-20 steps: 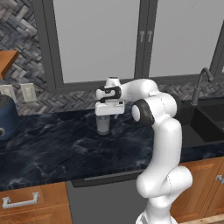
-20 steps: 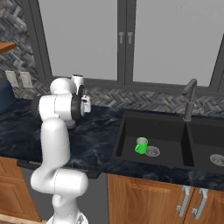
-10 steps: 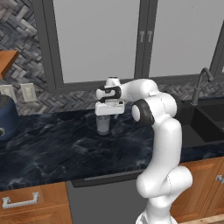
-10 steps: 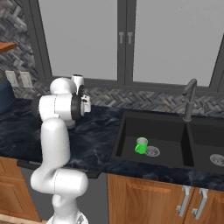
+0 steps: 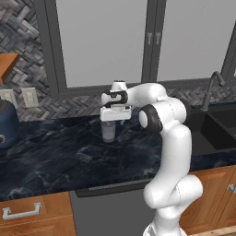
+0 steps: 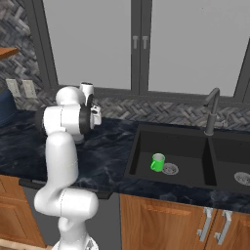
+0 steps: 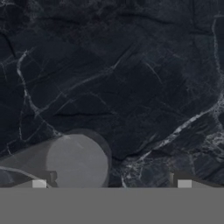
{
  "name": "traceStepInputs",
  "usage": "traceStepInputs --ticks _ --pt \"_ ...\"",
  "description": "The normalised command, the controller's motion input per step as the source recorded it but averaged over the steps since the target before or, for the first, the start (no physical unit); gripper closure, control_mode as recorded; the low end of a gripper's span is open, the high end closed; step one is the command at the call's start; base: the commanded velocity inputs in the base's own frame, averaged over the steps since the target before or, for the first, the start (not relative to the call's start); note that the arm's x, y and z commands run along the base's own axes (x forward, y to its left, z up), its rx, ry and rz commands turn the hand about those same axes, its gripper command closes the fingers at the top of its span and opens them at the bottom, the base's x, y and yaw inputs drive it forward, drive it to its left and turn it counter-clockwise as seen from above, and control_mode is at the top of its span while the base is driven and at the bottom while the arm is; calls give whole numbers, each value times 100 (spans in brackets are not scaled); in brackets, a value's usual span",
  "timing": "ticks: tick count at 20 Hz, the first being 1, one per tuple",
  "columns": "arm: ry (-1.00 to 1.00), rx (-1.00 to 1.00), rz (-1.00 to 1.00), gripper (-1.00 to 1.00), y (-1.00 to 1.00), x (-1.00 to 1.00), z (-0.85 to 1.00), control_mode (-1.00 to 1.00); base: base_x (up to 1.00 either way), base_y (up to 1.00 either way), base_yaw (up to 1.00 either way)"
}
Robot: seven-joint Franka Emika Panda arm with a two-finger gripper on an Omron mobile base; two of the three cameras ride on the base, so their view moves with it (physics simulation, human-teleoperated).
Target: Place the mug in the left basin and the glass cup in the right basin of the sink.
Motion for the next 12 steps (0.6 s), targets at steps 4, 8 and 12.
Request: traceStepInputs --ticks 4,8,12 --pt "0 0 0 -100 0 0 0 -100 0 0 0" --pt "0 0 0 -100 0 0 -2 -100 0 0 0" --pt "0 0 0 -100 0 3 -12 -100 0 0 0"
